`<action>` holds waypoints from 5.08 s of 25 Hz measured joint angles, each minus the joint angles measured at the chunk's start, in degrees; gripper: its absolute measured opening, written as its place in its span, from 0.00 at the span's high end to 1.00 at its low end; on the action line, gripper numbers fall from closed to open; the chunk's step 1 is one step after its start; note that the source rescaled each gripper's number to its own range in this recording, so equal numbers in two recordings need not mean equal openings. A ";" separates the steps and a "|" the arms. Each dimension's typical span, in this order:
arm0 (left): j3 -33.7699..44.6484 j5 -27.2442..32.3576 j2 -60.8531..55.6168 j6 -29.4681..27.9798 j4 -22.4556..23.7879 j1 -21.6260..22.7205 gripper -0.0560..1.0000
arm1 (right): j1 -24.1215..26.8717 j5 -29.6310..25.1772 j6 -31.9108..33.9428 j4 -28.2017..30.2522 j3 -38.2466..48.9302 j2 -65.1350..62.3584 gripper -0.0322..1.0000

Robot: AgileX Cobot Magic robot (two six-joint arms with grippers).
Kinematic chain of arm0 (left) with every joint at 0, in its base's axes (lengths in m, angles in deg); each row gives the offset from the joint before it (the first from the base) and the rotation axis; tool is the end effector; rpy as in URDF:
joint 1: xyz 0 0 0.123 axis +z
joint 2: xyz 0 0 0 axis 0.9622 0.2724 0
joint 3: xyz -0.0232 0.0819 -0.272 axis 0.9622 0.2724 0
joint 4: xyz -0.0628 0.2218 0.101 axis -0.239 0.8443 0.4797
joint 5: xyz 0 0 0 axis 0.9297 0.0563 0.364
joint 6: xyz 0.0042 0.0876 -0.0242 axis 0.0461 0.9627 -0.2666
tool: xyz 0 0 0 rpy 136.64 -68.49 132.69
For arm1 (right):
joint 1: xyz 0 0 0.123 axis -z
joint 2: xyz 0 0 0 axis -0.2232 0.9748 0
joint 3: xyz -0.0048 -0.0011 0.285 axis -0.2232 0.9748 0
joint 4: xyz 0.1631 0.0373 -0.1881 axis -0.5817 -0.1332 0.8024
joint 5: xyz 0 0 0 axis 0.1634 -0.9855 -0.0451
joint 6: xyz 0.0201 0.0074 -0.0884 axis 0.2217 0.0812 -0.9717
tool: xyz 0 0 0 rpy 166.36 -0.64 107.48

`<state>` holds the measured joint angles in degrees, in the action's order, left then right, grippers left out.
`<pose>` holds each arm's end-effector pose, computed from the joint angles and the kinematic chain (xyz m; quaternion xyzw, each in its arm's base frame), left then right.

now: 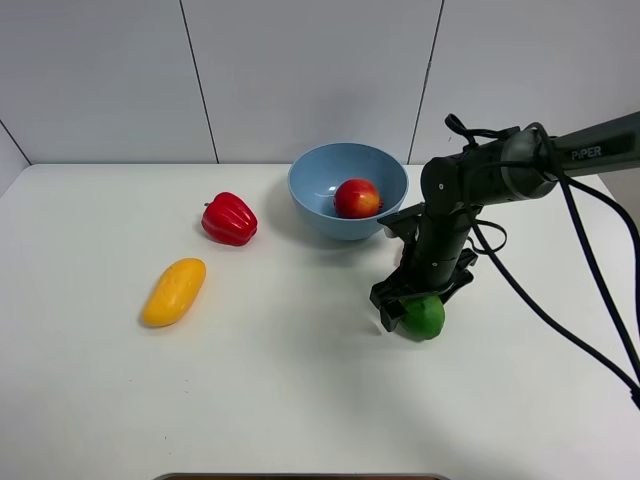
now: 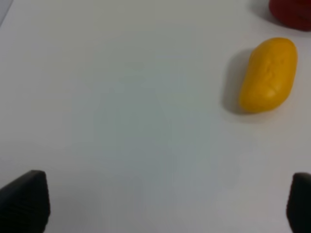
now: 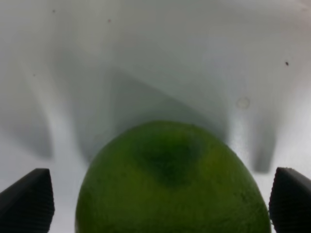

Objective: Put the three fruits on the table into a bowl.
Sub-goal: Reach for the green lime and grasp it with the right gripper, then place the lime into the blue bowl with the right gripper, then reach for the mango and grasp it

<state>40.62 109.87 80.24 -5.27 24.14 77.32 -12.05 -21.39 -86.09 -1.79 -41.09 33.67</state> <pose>-0.0002 -0.0005 0.2589 -0.0102 0.8736 0.0176 0.4863 0.3086 0.1511 0.1073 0.2158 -0.9757 -0.0359 0.0107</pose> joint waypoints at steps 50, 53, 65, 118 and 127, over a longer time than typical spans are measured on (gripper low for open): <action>0.00 0.00 0.00 0.00 0.00 0.00 0.00 | 0.00 0.27 -0.05 -0.55 -0.05 2.46 0.97; 0.00 0.00 0.00 0.00 0.00 0.00 0.00 | 0.00 0.32 -0.05 -0.66 -0.05 2.36 0.97; 0.00 0.00 0.00 0.00 0.00 0.00 0.00 | 0.00 -0.48 -0.05 -0.83 0.00 -4.81 0.97; 0.00 0.00 0.00 0.00 0.00 0.00 0.00 | 0.00 -10.12 -2.11 -7.18 -43.79 6.51 0.34; 0.00 0.00 0.00 0.00 0.00 0.00 0.00 | -0.05 -24.55 2.02 -0.89 -52.75 2.22 0.34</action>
<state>40.62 109.87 80.24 -5.27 24.14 77.32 -12.10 -45.94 -84.07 -2.68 -93.85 35.89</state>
